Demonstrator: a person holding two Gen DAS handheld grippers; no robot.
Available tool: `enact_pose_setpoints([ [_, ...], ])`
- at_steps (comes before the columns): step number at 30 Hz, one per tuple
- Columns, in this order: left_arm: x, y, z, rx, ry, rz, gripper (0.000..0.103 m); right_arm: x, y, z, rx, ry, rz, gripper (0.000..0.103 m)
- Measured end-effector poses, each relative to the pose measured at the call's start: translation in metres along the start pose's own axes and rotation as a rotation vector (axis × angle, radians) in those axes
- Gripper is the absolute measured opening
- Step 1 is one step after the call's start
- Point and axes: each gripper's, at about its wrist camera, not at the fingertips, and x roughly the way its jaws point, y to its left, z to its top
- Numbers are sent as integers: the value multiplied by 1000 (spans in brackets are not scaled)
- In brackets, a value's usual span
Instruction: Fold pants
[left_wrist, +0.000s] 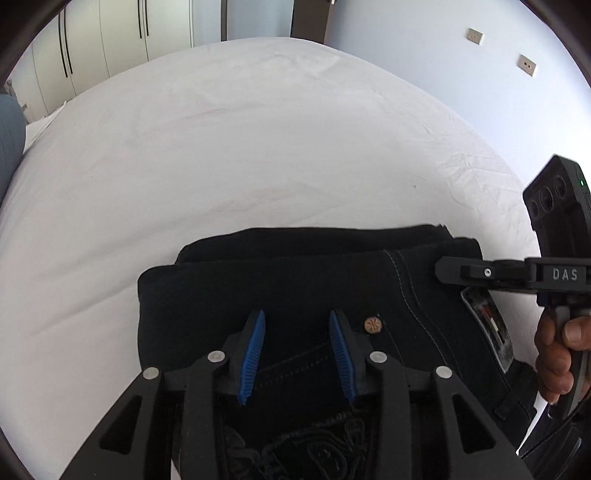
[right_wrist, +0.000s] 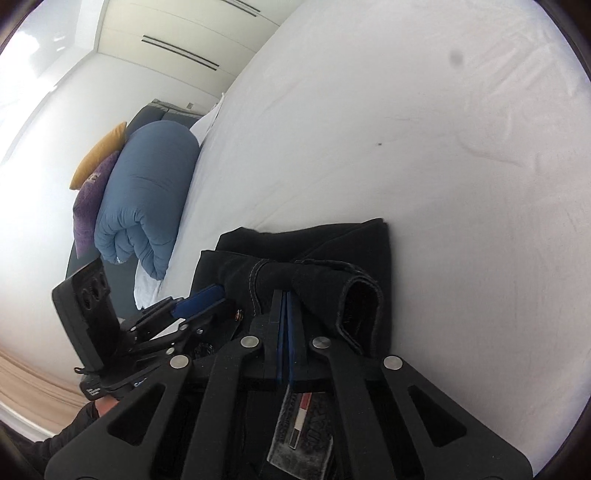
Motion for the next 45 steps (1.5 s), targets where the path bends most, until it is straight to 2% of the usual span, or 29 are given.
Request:
enact_pose_setpoints([
  [4, 11, 16, 16, -76, 3, -32, 43, 11, 3, 13, -22, -24, -58, 0],
  [6, 11, 21, 17, -92, 0, -42, 43, 14, 2, 18, -7, -30, -54, 0],
  [8, 4, 24, 12, -94, -22, -52, 43, 8, -2, 16, -16, -41, -48, 0],
  [10, -21, 29, 2, -104, -59, -25, 42, -8, -8, 8, -14, -69, -50, 0],
  [11, -37, 34, -2, -119, -89, -19, 45, -19, -11, 3, 0, -96, -49, 0],
  [13, -72, 45, -7, -127, -171, -1, 66, -44, -13, -10, 24, -148, -79, 13],
  [14, -87, 52, -11, -127, -202, 32, 83, -57, -14, -16, 43, -171, -103, 17],
  [15, -99, 60, -17, -138, -225, 62, 94, -69, -15, -24, 58, -184, -82, 32],
  [16, -108, 69, -22, -159, -235, 73, 97, -77, -14, -32, 69, -182, -52, 64],
  [17, -114, 78, -27, -183, -232, 63, 101, -83, -11, -40, 76, -172, -45, 80],
  [18, -116, 88, -33, -213, -218, 40, 102, -85, -7, -47, 75, -160, -43, 88],
  [20, -113, 105, -46, -274, -171, -19, 102, -82, 1, -59, 42, -112, -20, 88],
  [23, -94, 124, -67, -366, -66, -91, 102, -68, -3, -64, 43, -44, -67, 86],
  [27, -70, 116, -83, -407, 15, -206, 100, -55, -5, -57, 93, 16, -37, 84],
  [29, -60, 107, -84, -390, 56, -240, 94, -43, -4, -52, 107, 72, -35, 70],
  [31, -56, 97, -87, -365, 86, -236, 93, -27, -3, -49, 113, 131, -70, 55],
  [34, -51, 89, -85, -330, 113, -229, 91, -14, -6, -45, 162, 160, -62, 42],
  [35, -50, 87, -85, -324, 121, -220, 82, -10, -8, -43, 180, 165, -54, 40],
  [36, -50, 85, -83, -317, 130, -216, 68, -8, -9, -42, 187, 167, -47, 36],
  [37, -49, 82, -82, -316, 139, -242, 58, -4, -8, -42, 187, 171, -46, 32],
  [38, -47, 80, -81, -329, 154, -285, 39, -1, -6, -41, 177, 174, -51, 32],
  [40, -46, 75, -80, -329, 163, -269, 38, 2, -2, -41, 154, 173, -63, 27],
  [45, -53, 69, -74, -349, 150, -276, 22, -3, 20, -43, 52, 145, -112, 17],
])
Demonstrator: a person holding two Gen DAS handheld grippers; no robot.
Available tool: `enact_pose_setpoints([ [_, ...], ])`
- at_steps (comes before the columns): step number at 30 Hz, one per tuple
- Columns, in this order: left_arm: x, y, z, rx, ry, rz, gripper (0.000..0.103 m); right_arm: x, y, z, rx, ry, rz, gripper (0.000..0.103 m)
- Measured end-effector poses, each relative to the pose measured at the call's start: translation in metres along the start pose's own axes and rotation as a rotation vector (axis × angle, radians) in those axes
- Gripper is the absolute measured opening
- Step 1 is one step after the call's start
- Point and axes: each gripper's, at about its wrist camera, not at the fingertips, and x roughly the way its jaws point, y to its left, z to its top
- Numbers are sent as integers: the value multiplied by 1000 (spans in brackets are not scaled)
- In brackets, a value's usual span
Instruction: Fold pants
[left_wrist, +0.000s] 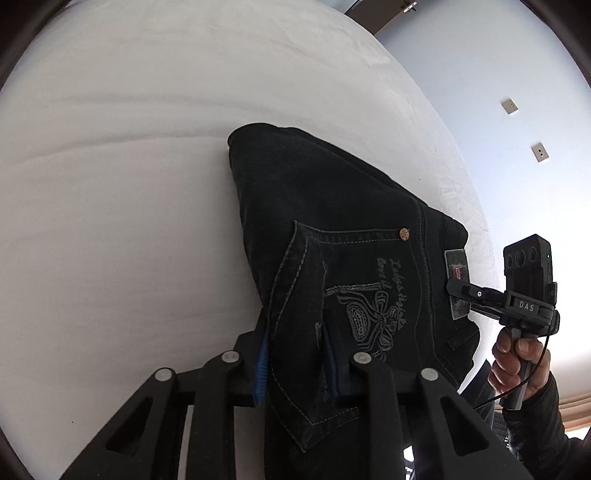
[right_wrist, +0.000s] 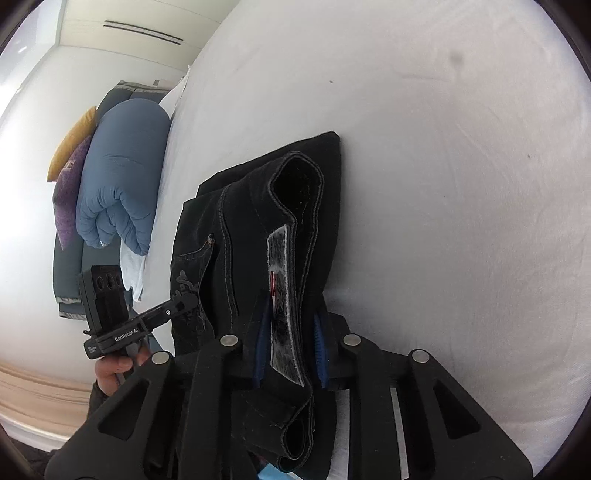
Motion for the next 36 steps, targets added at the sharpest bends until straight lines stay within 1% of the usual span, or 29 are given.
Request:
enact_pose_setpoints([
  [3, -8, -9, 4, 2, -17, 3, 20, -5, 18, 0, -70, -20, -35, 15],
  [6, -21, -19, 10, 10, -47, -5, 19, -13, 32, 1, -111, -38, -35, 14],
  [8, -33, -29, 18, 25, -84, -12, 19, -25, 43, 4, -137, -60, -26, 14],
  [11, -49, -37, 38, 51, -134, -11, 19, -44, 53, 21, -162, -100, -2, 14],
  [13, -51, -43, 56, 69, -156, -6, 19, -51, 55, 38, -173, -118, -8, 14],
  [15, -44, -46, 75, 81, -167, -1, 19, -57, 59, 56, -175, -124, -9, 14],
  [17, -31, -43, 93, 79, -160, 1, 19, -57, 56, 74, -162, -123, -9, 14],
  [19, -10, -38, 107, 77, -141, 13, 20, -53, 47, 90, -134, -116, -14, 14],
  [22, 24, -31, 118, 88, -102, 52, 20, -42, 25, 104, -97, -95, -27, 14],
  [23, 33, -29, 121, 86, -90, 66, 22, -36, 18, 106, -86, -83, -40, 14],
  [25, 43, -23, 124, 70, -85, 63, 26, -28, -2, 111, -56, -65, -28, 16],
  [27, 48, -17, 122, 70, -90, 75, 35, -25, -15, 109, -42, -73, -11, 18],
  [29, 51, -16, 119, 71, -95, 94, 42, -23, -22, 104, -41, -93, 17, 19],
  [31, 51, -17, 118, 80, -114, 102, 45, -23, -27, 103, -30, -105, 42, 22],
  [32, 49, -18, 117, 82, -123, 110, 49, -23, -30, 102, -26, -108, 49, 23],
  [33, 47, -19, 116, 85, -133, 125, 56, -23, -30, 103, -26, -111, 50, 24],
  [35, 42, -19, 114, 87, -155, 146, 59, -23, -25, 103, -20, -115, 49, 28],
  [36, 36, -23, 108, 86, -163, 152, 59, -25, -25, 103, -14, -119, 47, 34],
])
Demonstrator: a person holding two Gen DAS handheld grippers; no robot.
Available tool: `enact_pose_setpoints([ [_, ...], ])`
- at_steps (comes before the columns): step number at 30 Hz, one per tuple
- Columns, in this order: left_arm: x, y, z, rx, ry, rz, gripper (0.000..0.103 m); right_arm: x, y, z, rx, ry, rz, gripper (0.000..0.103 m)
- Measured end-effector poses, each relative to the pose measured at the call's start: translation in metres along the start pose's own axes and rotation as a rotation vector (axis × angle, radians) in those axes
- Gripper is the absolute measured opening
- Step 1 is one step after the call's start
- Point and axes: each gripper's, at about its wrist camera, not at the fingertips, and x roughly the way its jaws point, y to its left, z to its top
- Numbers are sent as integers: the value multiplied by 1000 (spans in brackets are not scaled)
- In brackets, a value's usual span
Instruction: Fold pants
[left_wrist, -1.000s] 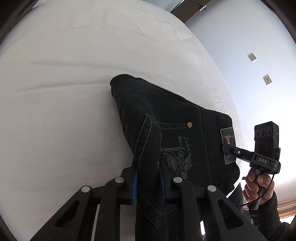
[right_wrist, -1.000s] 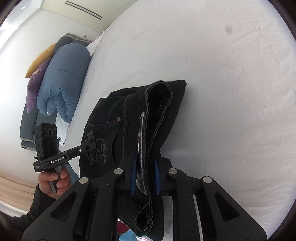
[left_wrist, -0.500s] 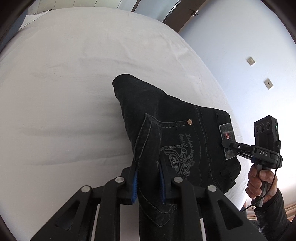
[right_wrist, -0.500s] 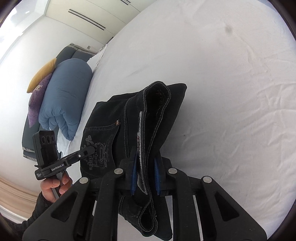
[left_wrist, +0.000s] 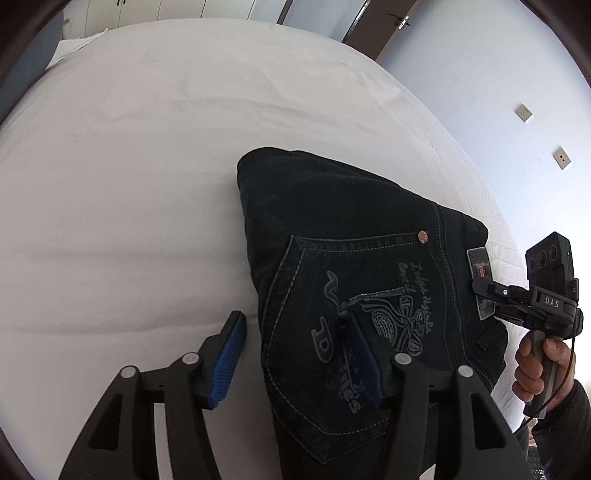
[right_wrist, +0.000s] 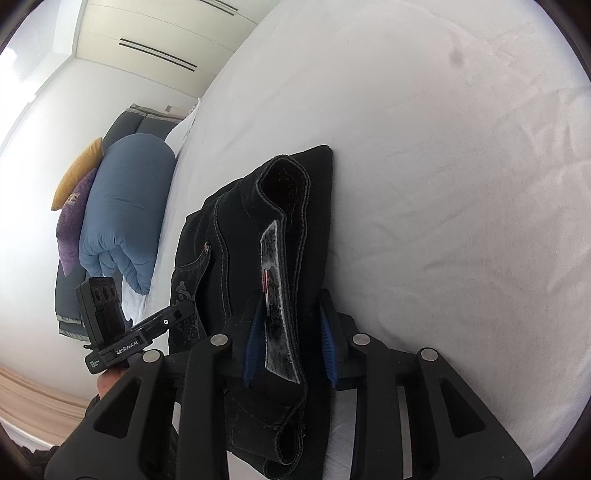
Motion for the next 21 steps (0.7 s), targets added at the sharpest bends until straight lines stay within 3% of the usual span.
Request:
enact_pose_setpoints([
  [1, -5, 0, -2, 4, -11, 16, 60, -2, 0, -1, 5, -6, -8, 45],
  [4, -32, -10, -9, 36, -86, 76, 81, -21, 8, -11, 3, -58, -45, 64],
  [6, -57, -20, -17, 77, -161, 134, 99, -39, 17, -21, -11, -89, -74, 65],
  [7, -70, -27, -22, 106, -205, 172, 101, -49, 22, -26, -29, -100, -88, 65],
  [11, -131, -62, -51, 214, -405, 322, 103, -91, 63, -63, -166, -191, -190, 65],
  [17, -232, -121, -96, 243, -716, 489, 103, -163, 157, -138, -400, -486, -355, 67],
  [19, -263, -136, -110, 236, -787, 487, 103, -190, 189, -164, -467, -614, -380, 88],
  [21, -296, -146, -127, 223, -856, 462, 103, -222, 217, -195, -541, -779, -394, 96],
])
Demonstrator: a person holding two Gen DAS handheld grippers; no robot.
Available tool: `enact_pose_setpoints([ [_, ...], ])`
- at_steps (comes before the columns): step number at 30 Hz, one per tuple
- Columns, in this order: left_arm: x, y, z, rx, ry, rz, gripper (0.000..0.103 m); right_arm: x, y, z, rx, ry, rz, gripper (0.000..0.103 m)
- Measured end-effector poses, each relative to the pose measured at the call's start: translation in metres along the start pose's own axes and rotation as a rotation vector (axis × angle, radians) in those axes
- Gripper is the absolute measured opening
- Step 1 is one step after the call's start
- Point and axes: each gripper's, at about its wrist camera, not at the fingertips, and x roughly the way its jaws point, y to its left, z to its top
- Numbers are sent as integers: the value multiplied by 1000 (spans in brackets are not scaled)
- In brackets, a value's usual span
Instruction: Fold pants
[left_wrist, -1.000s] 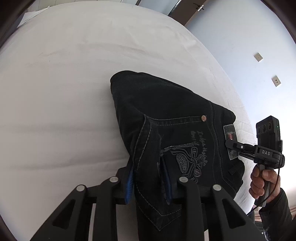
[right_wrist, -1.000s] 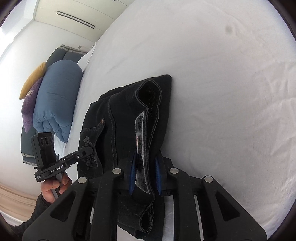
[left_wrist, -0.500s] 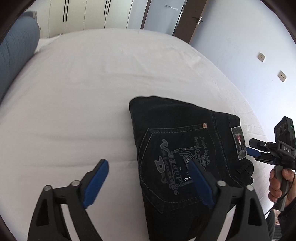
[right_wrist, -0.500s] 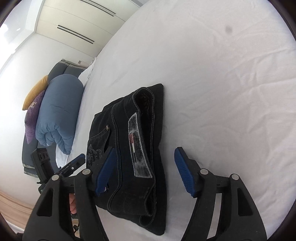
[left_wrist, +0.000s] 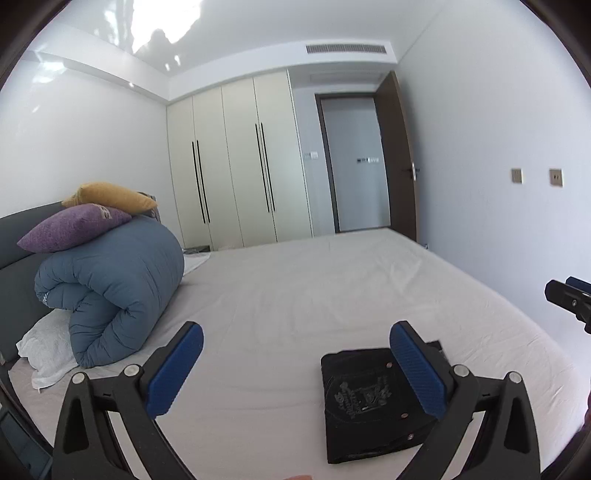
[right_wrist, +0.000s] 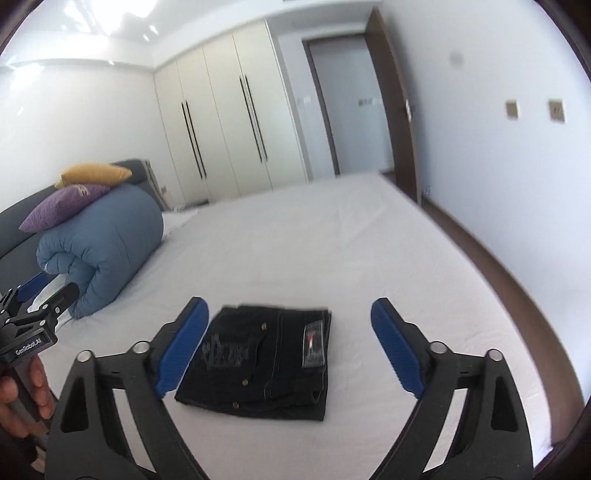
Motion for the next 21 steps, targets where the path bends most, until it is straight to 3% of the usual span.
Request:
enact_pose_setpoints([
  [2, -22, 6, 17, -46, -10, -22, 103, -43, 16, 14, -70, -147, -35, 98],
  [4, -32, 7, 31, -38, 27, -29, 103, -75, 30, 27, -133, -228, -79, 103],
  [7, -40, 6, 45, -10, 76, 12, 103, -109, 44, 43, -161, -267, -155, 103],
  [9, -52, 7, 47, -33, 79, -9, 103, -127, 49, 50, -143, -265, -174, 103],
  [12, -54, 0, 41, -24, 124, -29, 103, -142, 58, 54, -121, -217, -139, 103],
  [18, -36, -13, 11, -55, 273, -51, 103, -140, 57, 43, -42, 2, -180, 103],
  [21, -28, -18, -1, -57, 324, -50, 103, -120, 53, 27, -4, 123, -186, 103],
])
